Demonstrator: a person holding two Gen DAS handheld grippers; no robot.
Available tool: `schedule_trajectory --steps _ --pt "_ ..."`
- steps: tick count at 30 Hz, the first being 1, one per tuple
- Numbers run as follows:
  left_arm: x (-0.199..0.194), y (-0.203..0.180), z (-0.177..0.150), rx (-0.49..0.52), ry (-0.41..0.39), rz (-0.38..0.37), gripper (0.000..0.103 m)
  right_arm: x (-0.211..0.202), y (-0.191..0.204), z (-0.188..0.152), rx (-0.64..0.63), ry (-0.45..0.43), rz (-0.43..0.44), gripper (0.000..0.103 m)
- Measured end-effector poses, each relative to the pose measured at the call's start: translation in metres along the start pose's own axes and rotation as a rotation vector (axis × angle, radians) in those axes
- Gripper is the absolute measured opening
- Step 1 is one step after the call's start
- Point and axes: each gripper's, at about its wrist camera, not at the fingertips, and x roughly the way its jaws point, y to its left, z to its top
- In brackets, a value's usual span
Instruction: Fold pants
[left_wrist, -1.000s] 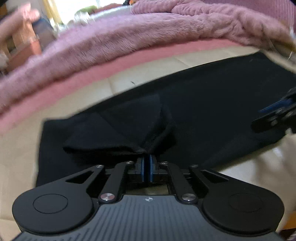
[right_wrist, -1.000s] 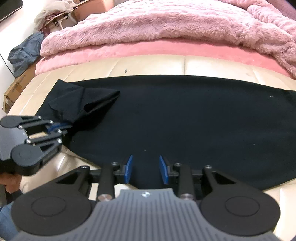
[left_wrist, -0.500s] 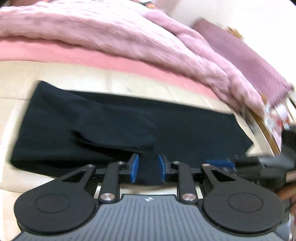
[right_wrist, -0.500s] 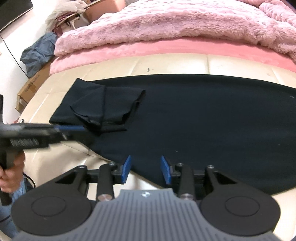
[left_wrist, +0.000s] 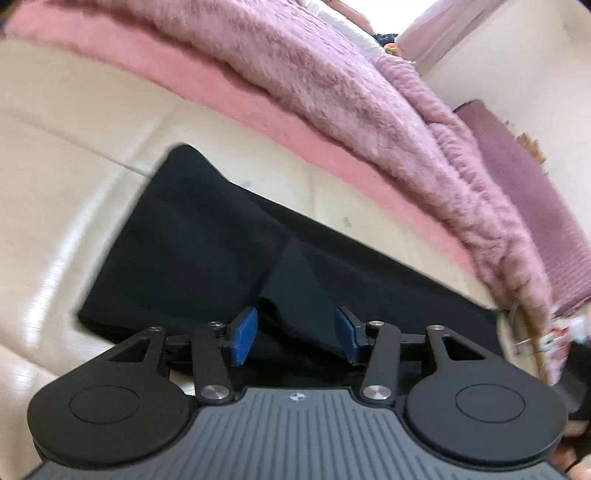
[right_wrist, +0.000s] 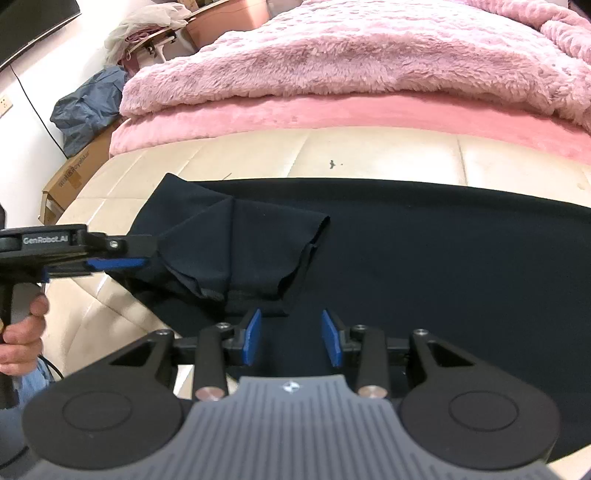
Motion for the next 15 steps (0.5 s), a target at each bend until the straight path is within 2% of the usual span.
schedule_trajectory --steps 5,11,15 --pt "0.025 -0.015 0.013 -0.003 0.024 -0.091 0.055 0.005 -0.003 0.001 0.002 0.01 -0.013 0.034" --pt "0.044 -0.056 0.029 0.087 0.037 -0.186 0.055 0.006 -0.007 0.006 0.003 0.002 -0.037 0.036" --pt "0.044 -0.075 0.034 0.153 0.032 -0.214 0.055 0.007 -0.01 0.01 0.001 -0.004 -0.041 0.037"
